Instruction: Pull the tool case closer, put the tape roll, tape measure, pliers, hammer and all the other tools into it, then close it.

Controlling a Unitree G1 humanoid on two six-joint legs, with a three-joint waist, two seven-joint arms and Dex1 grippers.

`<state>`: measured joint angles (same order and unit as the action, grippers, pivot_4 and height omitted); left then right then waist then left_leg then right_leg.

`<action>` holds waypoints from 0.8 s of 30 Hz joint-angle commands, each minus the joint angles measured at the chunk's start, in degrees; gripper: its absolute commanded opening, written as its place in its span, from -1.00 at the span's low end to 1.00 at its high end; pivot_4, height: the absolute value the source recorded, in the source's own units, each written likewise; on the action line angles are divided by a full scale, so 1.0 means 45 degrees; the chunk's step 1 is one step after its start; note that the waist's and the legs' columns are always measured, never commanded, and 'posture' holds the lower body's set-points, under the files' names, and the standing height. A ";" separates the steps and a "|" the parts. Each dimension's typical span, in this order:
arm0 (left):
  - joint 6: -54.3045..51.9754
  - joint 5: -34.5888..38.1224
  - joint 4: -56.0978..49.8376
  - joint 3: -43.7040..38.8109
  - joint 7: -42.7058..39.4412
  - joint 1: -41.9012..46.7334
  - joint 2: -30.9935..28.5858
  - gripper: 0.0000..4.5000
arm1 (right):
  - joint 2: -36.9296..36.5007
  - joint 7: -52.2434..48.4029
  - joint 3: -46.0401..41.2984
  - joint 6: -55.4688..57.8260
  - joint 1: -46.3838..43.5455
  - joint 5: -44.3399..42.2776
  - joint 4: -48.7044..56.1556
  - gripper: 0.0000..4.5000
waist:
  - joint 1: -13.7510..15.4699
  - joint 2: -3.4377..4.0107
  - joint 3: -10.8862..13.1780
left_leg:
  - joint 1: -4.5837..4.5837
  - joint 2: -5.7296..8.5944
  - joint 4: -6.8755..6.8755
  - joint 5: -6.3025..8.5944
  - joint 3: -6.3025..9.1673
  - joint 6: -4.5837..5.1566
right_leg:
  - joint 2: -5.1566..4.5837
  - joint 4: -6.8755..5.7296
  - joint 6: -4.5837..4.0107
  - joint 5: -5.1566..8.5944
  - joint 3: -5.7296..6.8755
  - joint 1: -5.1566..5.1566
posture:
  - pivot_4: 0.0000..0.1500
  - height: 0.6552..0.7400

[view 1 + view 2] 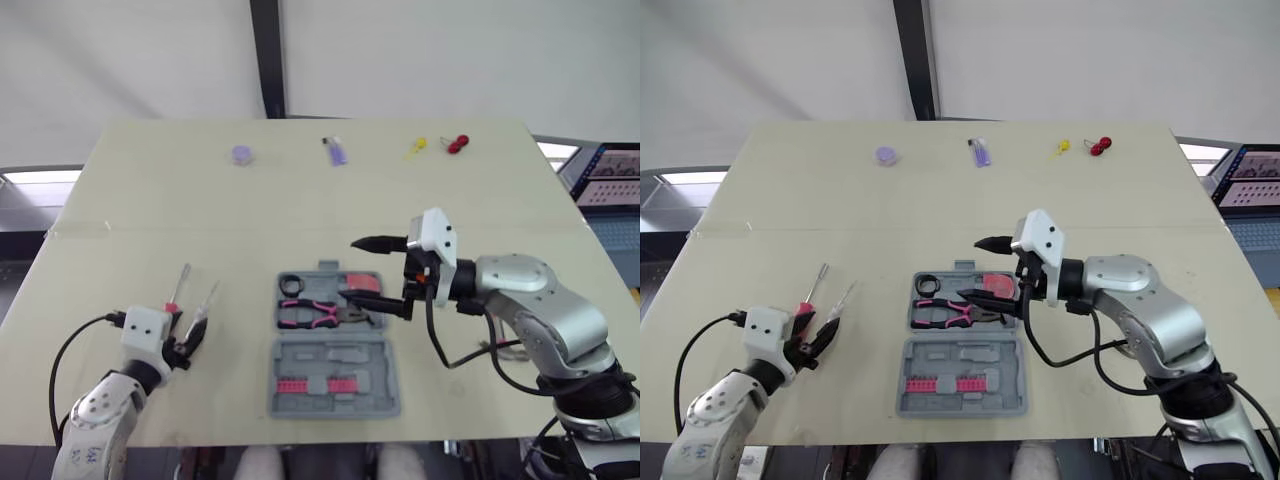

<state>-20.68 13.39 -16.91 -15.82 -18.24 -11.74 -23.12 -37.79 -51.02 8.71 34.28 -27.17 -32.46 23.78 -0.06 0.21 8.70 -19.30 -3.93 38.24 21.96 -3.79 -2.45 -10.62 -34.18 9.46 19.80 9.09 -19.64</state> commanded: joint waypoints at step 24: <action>-0.0417 -0.0523 0.1399 0.0559 0.0635 0.0984 0.0367 0.19 | -0.0249 -0.0363 -0.0175 0.0774 -0.0049 -0.0355 0.1216 1.00 | -0.0008 -0.0001 0.0000 | 0.0001 0.0000 -0.0002 0.0000 -0.0001 0.0000 | 0.0001 0.0001 0.0000 0.0000 0.0003 0.0000 | 1.00 1.00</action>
<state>-23.12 11.54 -10.15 -12.97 -15.55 -7.49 -21.30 -38.44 -51.77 8.78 38.74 -27.58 -33.91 27.71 -0.10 0.21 8.69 -19.29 -3.93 38.23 21.96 -3.80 -2.45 -10.62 -34.18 9.46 19.80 9.11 -19.64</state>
